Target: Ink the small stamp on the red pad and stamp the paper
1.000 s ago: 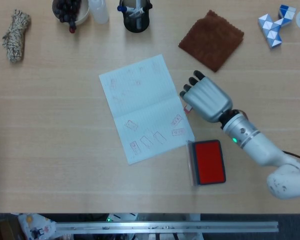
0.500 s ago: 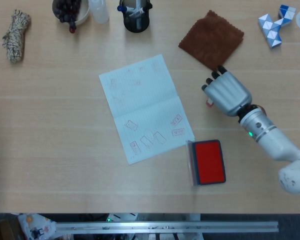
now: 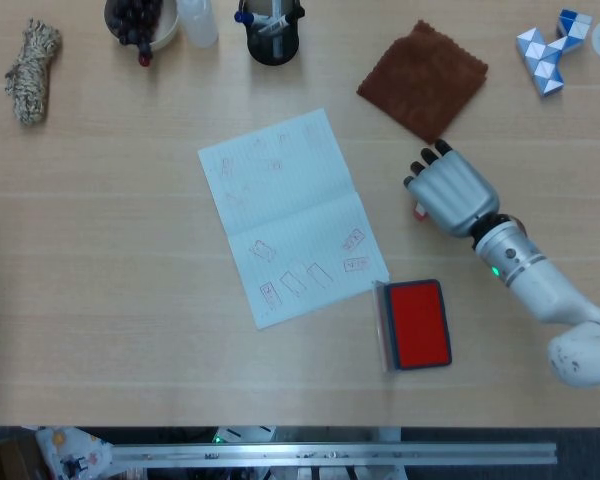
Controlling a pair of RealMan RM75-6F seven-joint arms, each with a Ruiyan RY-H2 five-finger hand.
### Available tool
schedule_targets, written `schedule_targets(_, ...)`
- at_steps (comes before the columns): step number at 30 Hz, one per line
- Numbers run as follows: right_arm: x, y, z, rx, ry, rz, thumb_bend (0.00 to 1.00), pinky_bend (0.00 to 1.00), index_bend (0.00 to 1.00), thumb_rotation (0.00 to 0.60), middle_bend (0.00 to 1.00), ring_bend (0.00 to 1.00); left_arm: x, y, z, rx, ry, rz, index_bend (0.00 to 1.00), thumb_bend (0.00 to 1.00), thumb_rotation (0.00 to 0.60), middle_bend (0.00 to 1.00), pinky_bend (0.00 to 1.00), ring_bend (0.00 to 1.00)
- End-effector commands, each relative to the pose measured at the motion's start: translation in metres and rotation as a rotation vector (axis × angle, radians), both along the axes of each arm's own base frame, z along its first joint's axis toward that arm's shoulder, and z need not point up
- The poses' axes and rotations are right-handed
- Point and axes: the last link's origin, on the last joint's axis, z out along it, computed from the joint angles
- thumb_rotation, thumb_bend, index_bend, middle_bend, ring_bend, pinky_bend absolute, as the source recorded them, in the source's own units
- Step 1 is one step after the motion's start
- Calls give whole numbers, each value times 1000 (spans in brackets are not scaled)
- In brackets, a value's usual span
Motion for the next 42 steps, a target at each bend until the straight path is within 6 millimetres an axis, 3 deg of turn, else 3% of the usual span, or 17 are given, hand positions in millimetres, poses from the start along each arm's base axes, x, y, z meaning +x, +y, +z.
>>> schedule_targets(1, 0, 0, 0, 0, 1, 0, 329, 241, 576, 600, 415, 260, 0, 0, 0, 0, 0, -1, 162, 197, 600, 96, 154, 152)
schedule_targets(26, 0, 3, 7, -8, -21, 5, 275, 237, 444, 600, 375, 236, -1, 0, 0, 0, 0, -1, 162, 198, 600, 96, 154, 152)
schedule_targets(34, 4, 5, 39, -46, -62, 11, 275, 234, 433, 600, 374, 235, 2, 2, 1, 2, -1, -10, 162, 197, 600, 96, 154, 152)
schedule_targets(42, -5, 14, 93, -139, -115, -3, 280, 234, 433, 600, 376, 235, 5, 5, 1, 8, -3, -23, 162, 197, 600, 96, 154, 152)
